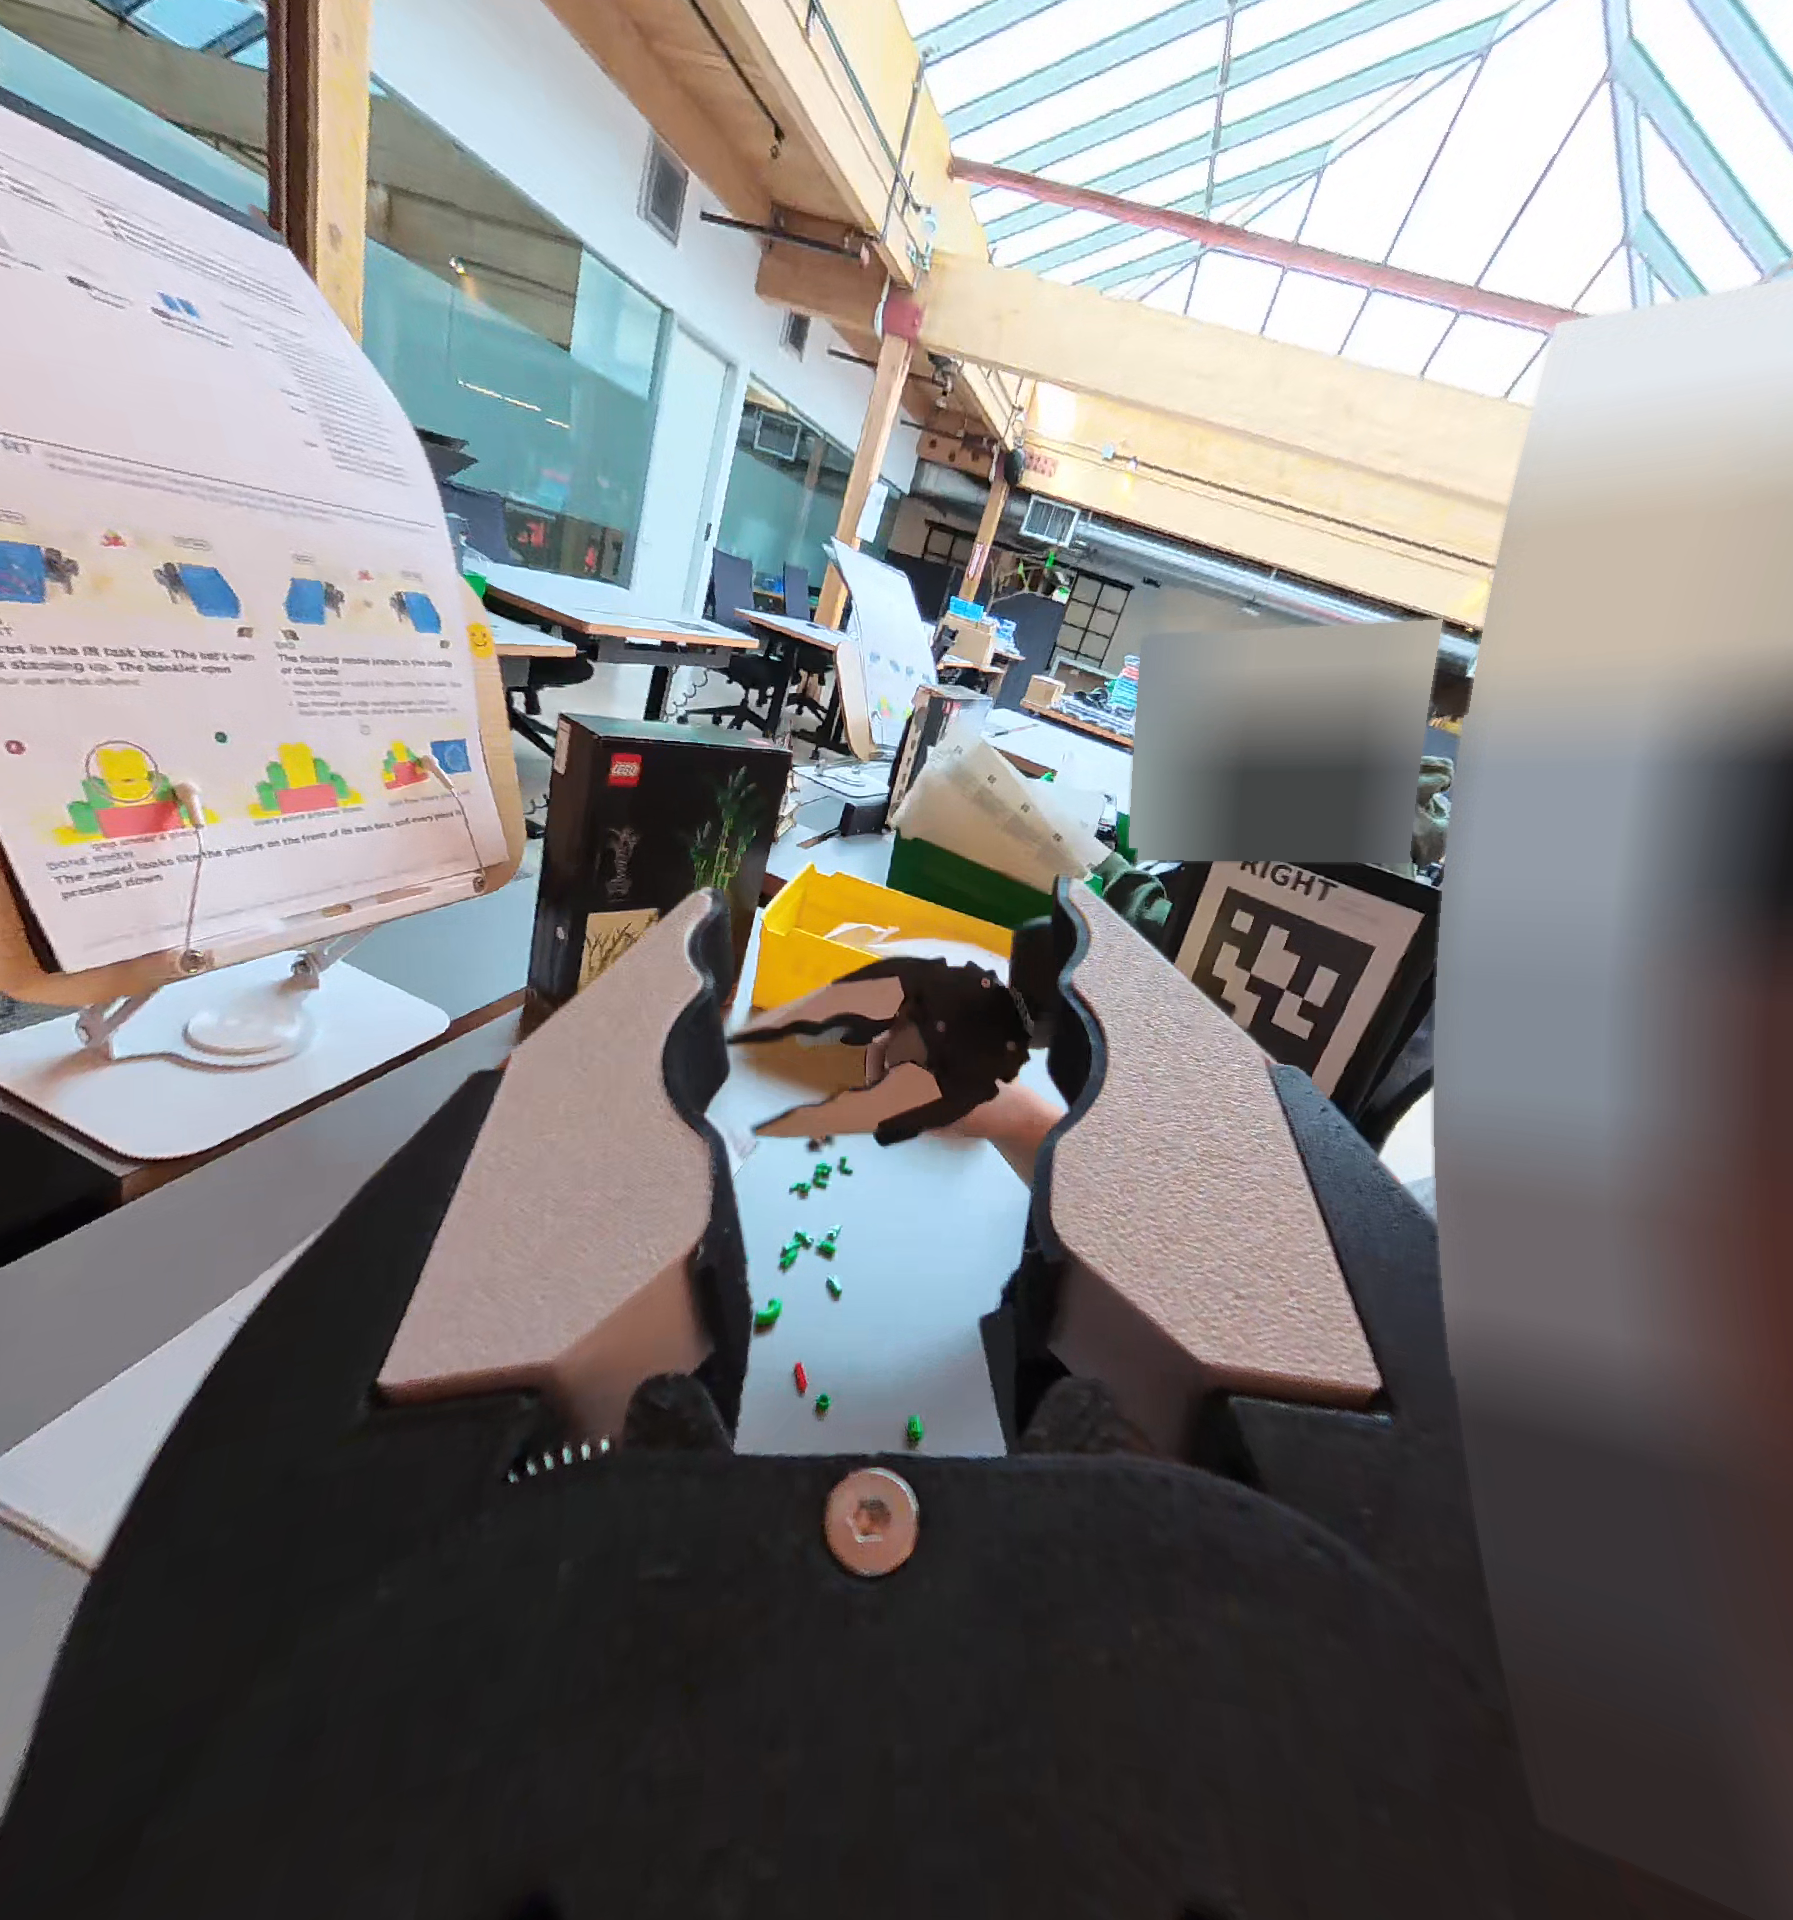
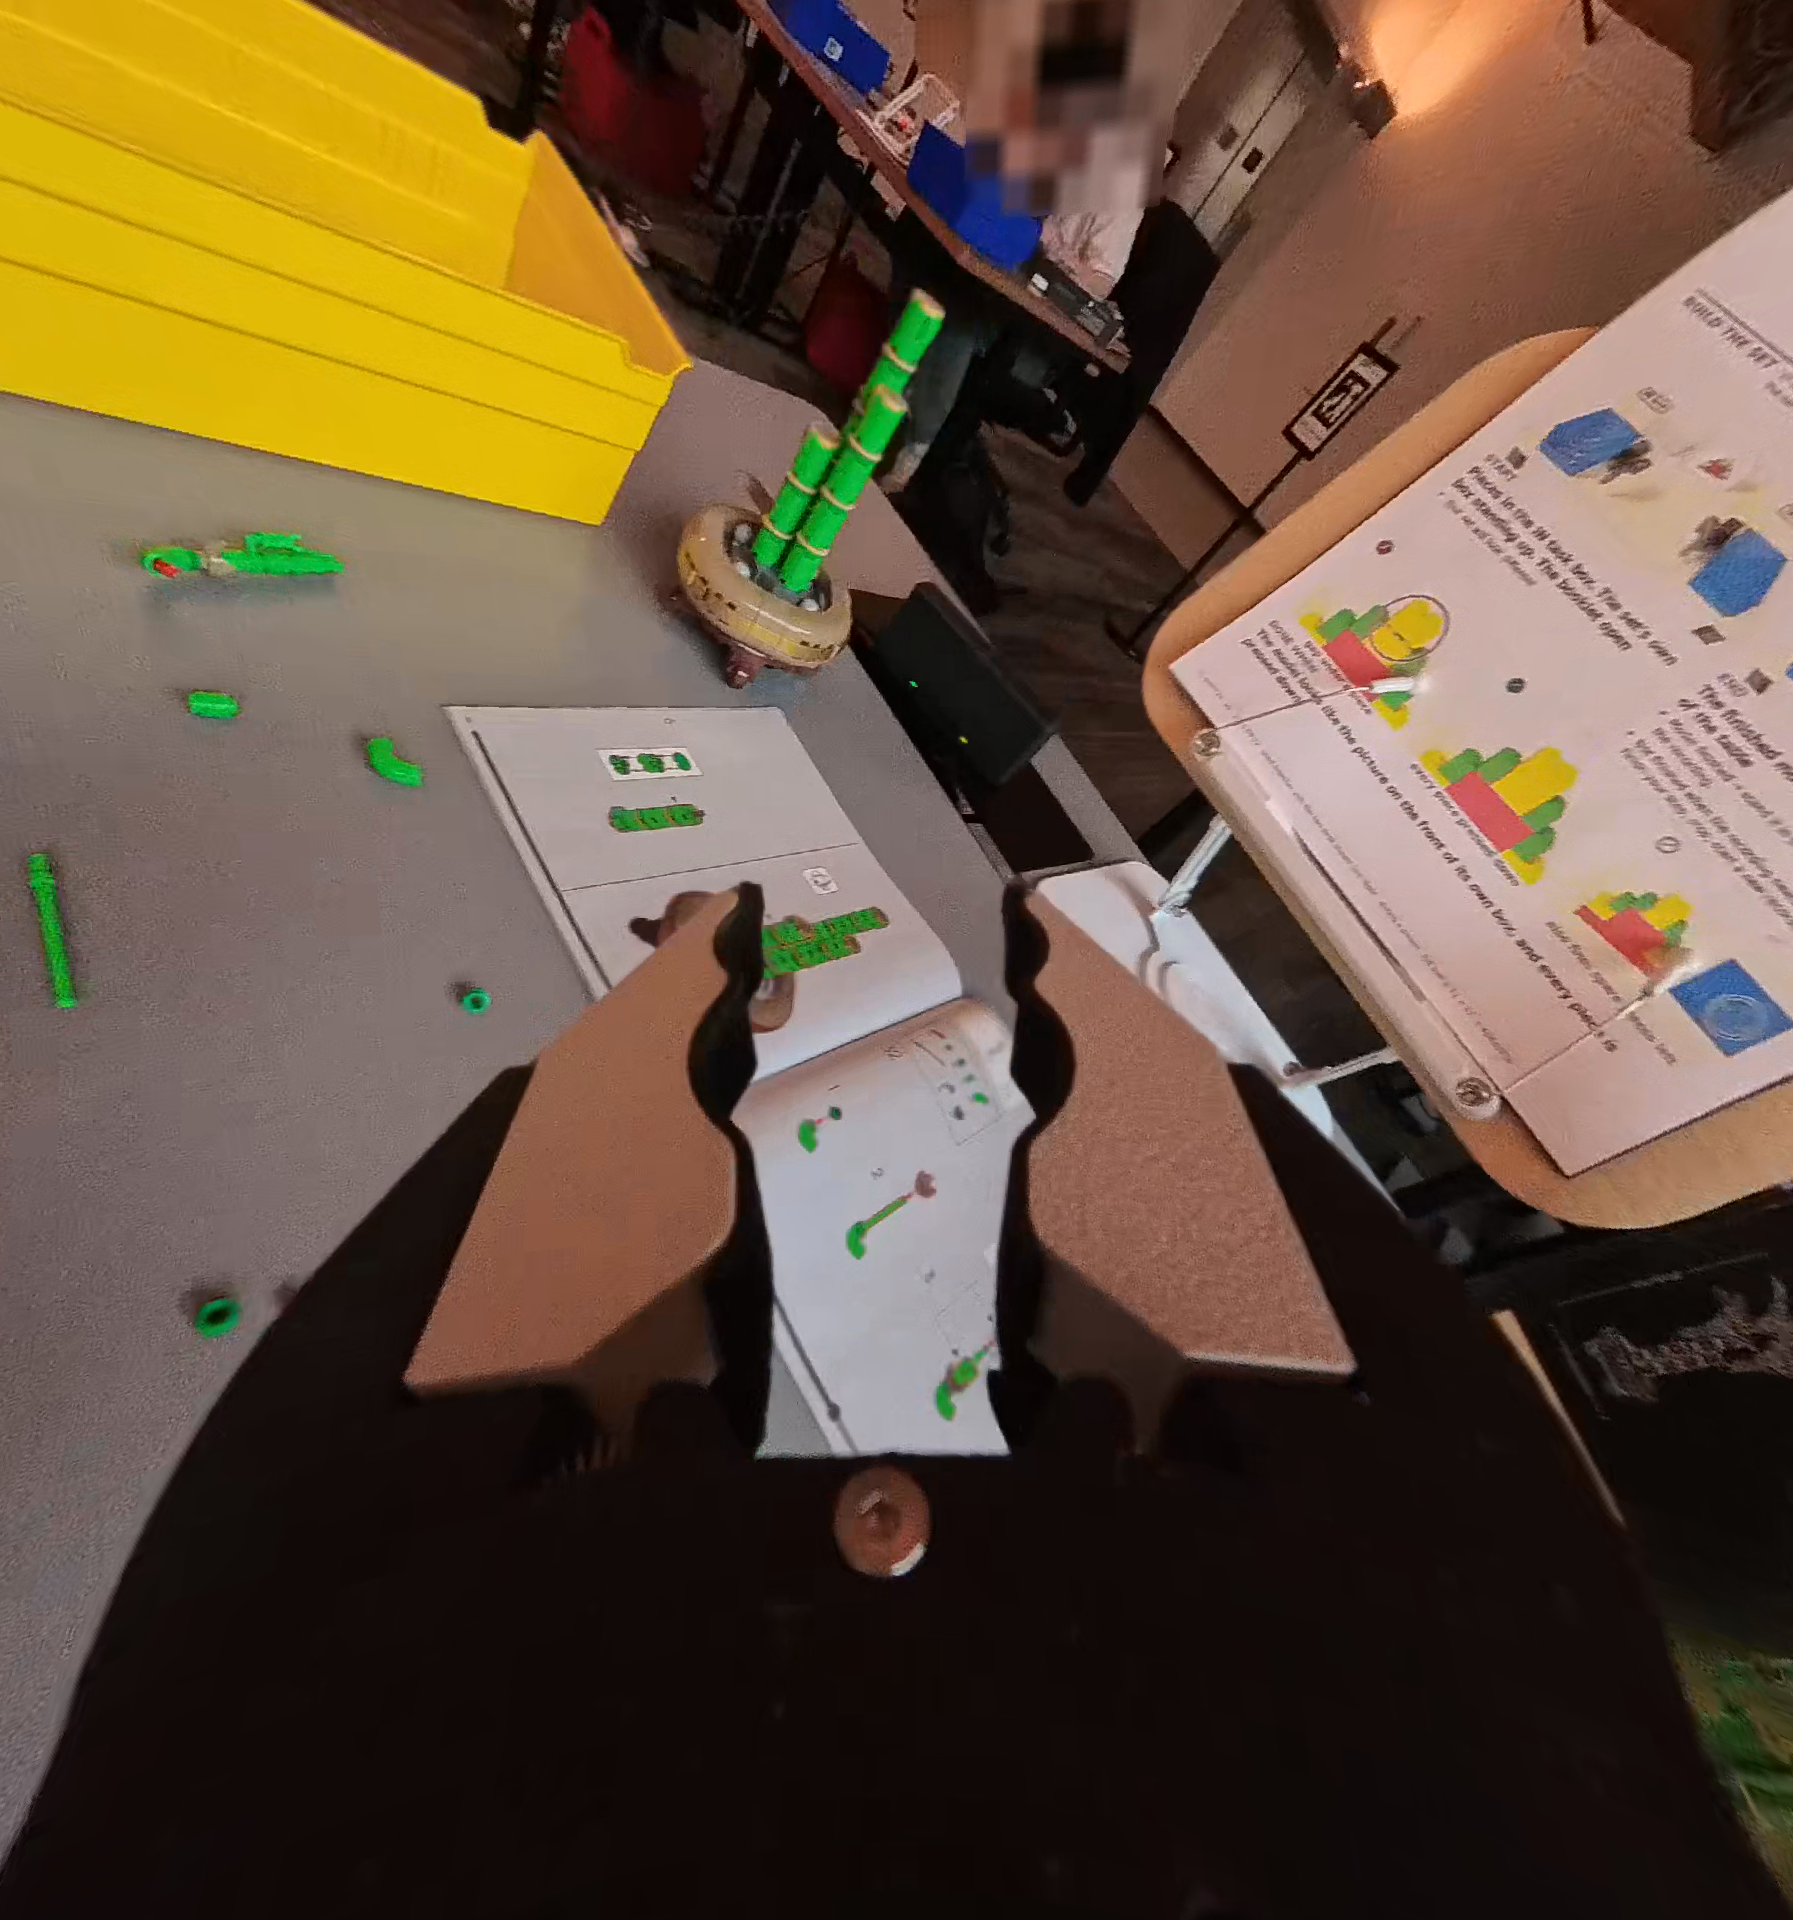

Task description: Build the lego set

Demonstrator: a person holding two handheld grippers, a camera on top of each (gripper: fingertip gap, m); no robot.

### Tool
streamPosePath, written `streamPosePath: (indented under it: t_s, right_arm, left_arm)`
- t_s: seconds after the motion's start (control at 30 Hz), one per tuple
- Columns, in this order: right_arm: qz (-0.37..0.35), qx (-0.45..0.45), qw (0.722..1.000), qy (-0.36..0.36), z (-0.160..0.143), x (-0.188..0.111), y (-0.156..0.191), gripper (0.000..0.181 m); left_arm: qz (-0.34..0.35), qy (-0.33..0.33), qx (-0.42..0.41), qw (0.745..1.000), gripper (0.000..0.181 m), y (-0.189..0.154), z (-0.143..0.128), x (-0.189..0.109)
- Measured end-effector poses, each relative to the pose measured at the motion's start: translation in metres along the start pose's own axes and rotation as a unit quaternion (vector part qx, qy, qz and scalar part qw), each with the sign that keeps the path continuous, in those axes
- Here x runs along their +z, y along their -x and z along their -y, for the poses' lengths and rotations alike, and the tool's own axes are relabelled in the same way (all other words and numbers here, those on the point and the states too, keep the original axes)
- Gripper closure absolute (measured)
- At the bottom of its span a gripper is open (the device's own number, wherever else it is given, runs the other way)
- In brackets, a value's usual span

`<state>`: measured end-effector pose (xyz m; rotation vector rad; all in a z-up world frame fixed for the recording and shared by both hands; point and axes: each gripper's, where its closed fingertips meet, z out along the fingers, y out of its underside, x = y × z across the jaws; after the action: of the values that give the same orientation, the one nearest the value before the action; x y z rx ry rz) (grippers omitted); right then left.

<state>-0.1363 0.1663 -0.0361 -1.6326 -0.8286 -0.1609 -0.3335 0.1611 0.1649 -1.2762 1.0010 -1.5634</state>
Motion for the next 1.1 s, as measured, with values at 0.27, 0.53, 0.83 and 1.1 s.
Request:
streamPosePath:
  t_s: [0.27, 0.53, 0.83, 1.1]
  right_arm:
    - [0.013, 0.031, 0.997, -0.068, 0.042, -0.020, -0.049, 0.136]
    - [0.115, -0.023, 0.993, -0.002, 0.027, -0.028, -0.038, 0.161]
    - [0.123, -0.001, 0.988, 0.090, -0.052, -0.017, -0.057, 0.181]
    - [0.075, 0.006, 0.993, 0.095, -0.056, -0.024, -0.082, 0.175]
  left_arm:
    - [0.004, 0.038, 0.001, 0.999, 0.122, 0.003, -0.017, 0.027]
    - [0.050, 0.098, -0.016, 0.994, 0.126, 0.020, -0.053, 0.071]
    - [0.037, 0.180, -0.031, 0.983, 0.142, 0.048, -0.116, 0.132]
    - [0.047, 0.208, -0.029, 0.977, 0.161, 0.068, -0.133, 0.134]
